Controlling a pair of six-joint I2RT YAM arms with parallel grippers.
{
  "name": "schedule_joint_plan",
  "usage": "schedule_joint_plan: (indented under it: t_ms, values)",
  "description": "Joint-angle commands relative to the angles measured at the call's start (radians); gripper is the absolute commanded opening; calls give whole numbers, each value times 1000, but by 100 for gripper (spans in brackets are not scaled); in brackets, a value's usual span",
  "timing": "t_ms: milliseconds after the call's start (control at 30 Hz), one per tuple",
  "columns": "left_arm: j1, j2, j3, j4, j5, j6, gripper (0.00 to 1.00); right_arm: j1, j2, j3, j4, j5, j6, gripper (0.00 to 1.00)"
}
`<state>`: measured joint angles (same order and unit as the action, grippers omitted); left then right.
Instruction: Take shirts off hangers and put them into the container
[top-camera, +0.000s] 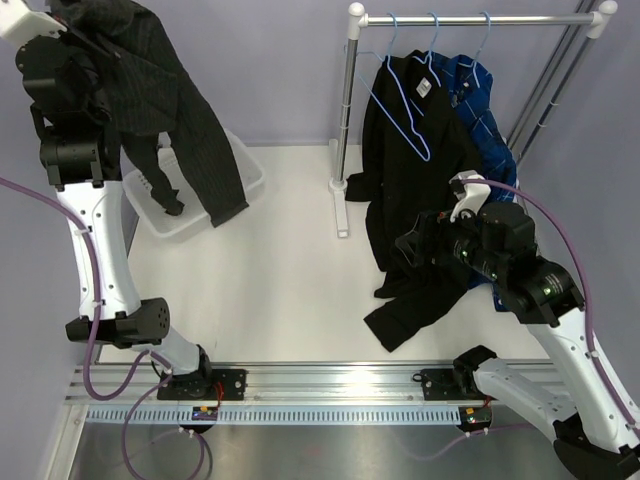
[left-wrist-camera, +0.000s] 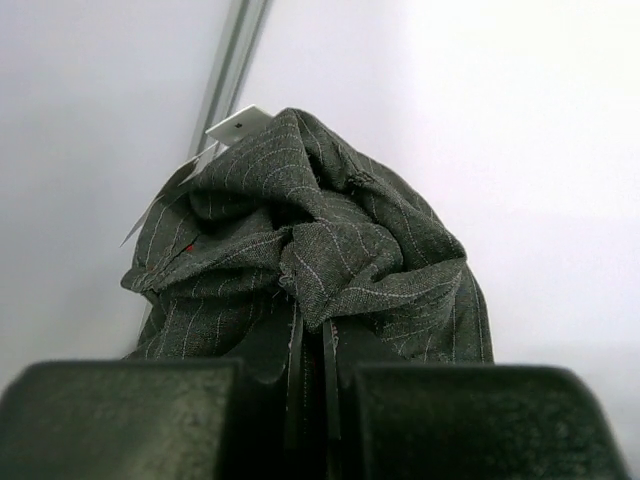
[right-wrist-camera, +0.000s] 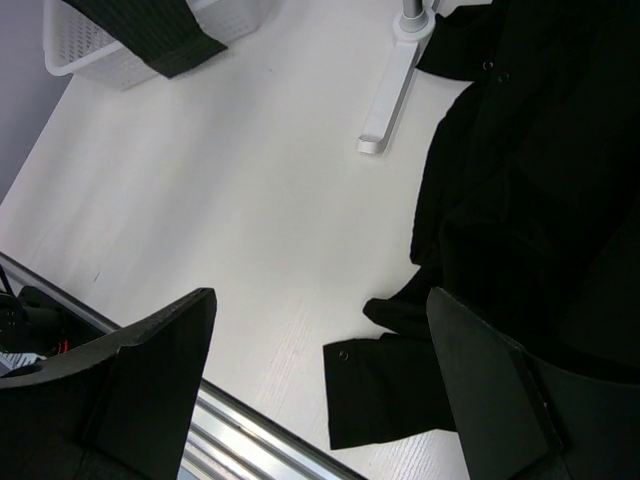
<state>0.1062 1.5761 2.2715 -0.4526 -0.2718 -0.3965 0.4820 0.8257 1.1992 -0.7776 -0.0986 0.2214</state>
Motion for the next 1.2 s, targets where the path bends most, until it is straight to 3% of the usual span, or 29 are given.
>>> schedule_joint_plan:
  t_ms: [0,100,400,667,1000,1033,1100,1167]
  values:
    - [30,10,3,230,37,21,0,-2,15,-3,60,-29,-14,96]
    - [36,16,-67,239,51,15,0,-2,30,-15,78,-35,-24,96]
    - [35,18,-533,376,22,76,0,0,32,-52,107,-81,-34,96]
    - [33,91,-817,370,112,54,0,-3,23,-90,133,-76,-14,96]
    - [21,433,-675,258,195,82,1,-2,39,-93,110,-55,-2,96]
    - [21,455,-638,235,194,99,11,-2,42,-90,107,-53,-2,96]
    - [21,496,-592,204,197,125,18,-2,50,-86,103,-55,-1,96]
    - [23,487,-551,172,207,137,34,-2,50,-76,97,-49,-5,96]
